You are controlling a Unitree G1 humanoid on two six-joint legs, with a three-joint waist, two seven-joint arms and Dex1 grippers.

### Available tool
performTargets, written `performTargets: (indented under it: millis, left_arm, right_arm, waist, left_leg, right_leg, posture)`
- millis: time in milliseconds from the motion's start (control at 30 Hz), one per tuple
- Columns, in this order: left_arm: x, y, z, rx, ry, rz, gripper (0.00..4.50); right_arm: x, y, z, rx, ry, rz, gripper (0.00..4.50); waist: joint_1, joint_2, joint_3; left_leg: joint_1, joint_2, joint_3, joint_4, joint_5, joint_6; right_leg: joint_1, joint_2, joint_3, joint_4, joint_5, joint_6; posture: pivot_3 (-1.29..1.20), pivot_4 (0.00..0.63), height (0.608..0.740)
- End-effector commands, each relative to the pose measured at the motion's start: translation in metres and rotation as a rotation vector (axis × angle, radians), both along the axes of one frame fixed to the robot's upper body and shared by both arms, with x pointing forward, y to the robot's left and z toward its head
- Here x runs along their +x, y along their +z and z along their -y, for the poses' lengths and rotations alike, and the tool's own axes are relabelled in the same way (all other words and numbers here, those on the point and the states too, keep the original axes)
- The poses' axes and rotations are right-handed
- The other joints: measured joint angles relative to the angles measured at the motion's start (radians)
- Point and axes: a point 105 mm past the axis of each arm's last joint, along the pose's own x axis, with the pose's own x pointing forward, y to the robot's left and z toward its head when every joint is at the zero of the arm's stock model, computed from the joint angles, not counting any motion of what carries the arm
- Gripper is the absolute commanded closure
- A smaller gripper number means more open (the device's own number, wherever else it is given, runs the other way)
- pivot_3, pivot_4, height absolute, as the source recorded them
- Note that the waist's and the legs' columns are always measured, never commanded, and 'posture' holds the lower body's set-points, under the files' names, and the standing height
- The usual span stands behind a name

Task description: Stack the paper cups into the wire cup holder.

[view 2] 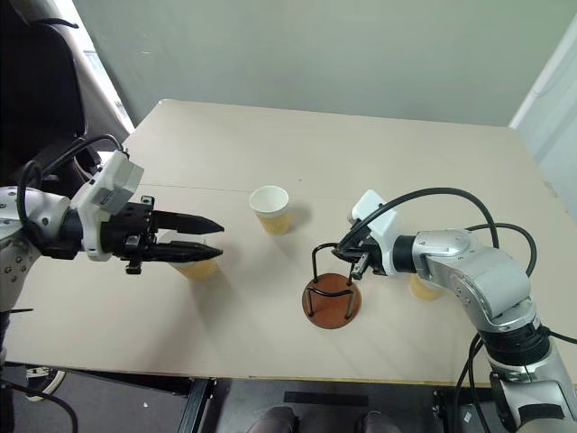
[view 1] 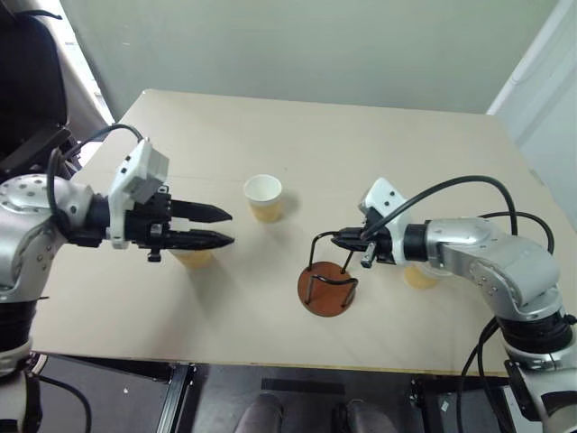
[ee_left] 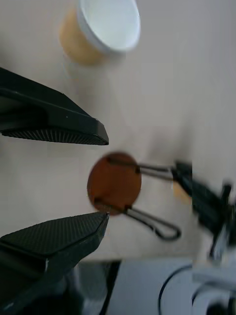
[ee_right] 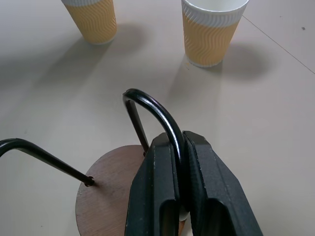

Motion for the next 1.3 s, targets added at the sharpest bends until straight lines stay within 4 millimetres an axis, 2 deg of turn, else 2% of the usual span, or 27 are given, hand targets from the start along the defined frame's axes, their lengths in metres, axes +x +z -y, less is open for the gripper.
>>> performTargets:
  millis: [33,300,400,600,733,767,833,967,1033,1100,1167,1300]
  left_arm:
    - [-0.006,0.004,-0.001,0.036,-0.02,0.022,2.24]
    - [-0.003,0.001,0.002,0.032,-0.019,0.025,2.24]
    - [-0.002,0.001,0.002,0.029,-0.019,0.029,2.24]
    - [0.0,0.002,0.004,0.02,-0.02,0.034,2.24]
    - [0.0,0.002,0.005,0.014,-0.027,0.033,2.24]
    - [0.0,0.003,0.006,0.002,-0.032,0.033,2.24]
    - [0.0,0.005,0.007,-0.012,-0.037,0.034,2.24]
    - [0.001,0.004,0.009,-0.013,-0.056,0.026,2.24]
    - [0.003,0.004,0.009,-0.014,-0.061,0.025,2.24]
    - [0.004,0.004,0.012,-0.026,-0.076,0.023,2.24]
    - [0.006,0.004,0.015,-0.033,-0.093,0.022,2.24]
    - [0.009,0.003,0.019,-0.034,-0.111,0.017,2.24]
  right_arm:
    - [-0.001,-0.003,0.004,-0.011,-0.001,-0.015,4.43]
    - [0.001,-0.007,0.004,-0.029,-0.006,-0.018,4.43]
    - [0.001,-0.007,0.004,-0.033,0.001,-0.016,3.74]
    - [0.003,-0.003,0.006,-0.033,-0.005,-0.004,1.68]
    - [0.007,0.016,0.013,-0.009,-0.022,0.04,0.22]
    - [0.009,0.027,0.014,0.035,-0.034,0.045,0.06]
    - [0.013,0.051,0.019,0.135,-0.066,0.065,0.06]
    - [0.008,0.1,0.044,0.232,-0.117,0.127,0.06]
    - [0.001,0.113,0.054,0.236,-0.129,0.143,0.06]
    - [-0.014,0.113,0.067,0.162,-0.128,0.153,0.06]
    - [-0.035,0.101,0.079,0.082,-0.106,0.102,0.06]
    - [-0.063,0.059,0.093,-0.131,-0.067,0.014,0.06]
  waist:
    - [0.0,0.0,0.0]
    - [0.0,0.0,0.0]
    - [0.0,0.0,0.0]
    - [-0.001,0.0,0.0]
    - [-0.001,0.0,0.0]
    - [-0.001,0.0,0.0]
    - [-0.001,0.0,0.0]
    - [0.001,0.0,0.0]
    - [0.005,0.0,0.0]
    - [0.011,0.0,0.0]
    - [0.017,0.0,0.0]
    - [0.017,0.0,0.001]
  left_leg:
    - [0.001,0.0,0.0,0.0,0.0,0.0]
    - [0.001,0.0,-0.002,0.0,0.0,0.0]
    - [0.001,0.0,-0.003,0.0,0.0,0.0]
    - [0.001,0.001,-0.003,-0.001,0.0,0.0]
    - [-0.001,0.001,-0.003,-0.001,0.0,0.0]
    - [-0.001,0.001,-0.003,-0.001,0.0,0.0]
    - [-0.001,0.001,-0.002,-0.001,0.0,0.0]
    - [-0.001,0.0,-0.002,-0.002,0.0,0.0]
    - [-0.003,0.0,-0.002,-0.002,0.0,0.0]
    - [-0.003,0.0,-0.003,-0.002,0.0,0.0]
    - [-0.005,0.0,-0.002,-0.002,0.0,0.0]
    - [-0.006,0.0,0.002,-0.005,0.0,-0.001]
  right_leg:
    - [0.0,0.0,0.0,0.0,0.0,0.0]
    - [0.0,0.0,0.0,0.0,0.0,-0.001]
    - [0.0,0.0,0.001,0.0,0.0,-0.001]
    - [-0.001,0.0,0.001,0.001,0.0,0.0]
    - [-0.001,0.0,0.0,0.001,0.0,0.0]
    - [-0.001,0.0,0.0,0.001,0.0,0.0]
    - [-0.002,0.0,0.001,0.001,0.0,0.0]
    - [-0.002,0.0,0.0,0.001,0.0,-0.001]
    - [-0.002,0.0,0.0,0.0,0.0,0.0]
    - [-0.002,0.0,0.0,-0.001,0.0,0.0]
    - [-0.003,0.0,-0.001,-0.002,0.0,-0.001]
    - [-0.003,-0.001,-0.001,-0.005,-0.001,-0.001]
  posture:
    - [0.0,0.15,0.74]
    - [0.0,0.15,0.74]
    - [0.0,0.15,0.74]
    - [0.0,0.15,0.74]
    - [0.0,0.15,0.74]
    - [0.0,0.15,0.74]
    - [0.0,0.15,0.74]
    - [0.0,0.15,0.74]
    - [0.0,0.15,0.74]
    - [0.0,0.15,0.74]
    - [0.0,0.15,0.74]
    - [0.0,0.15,0.74]
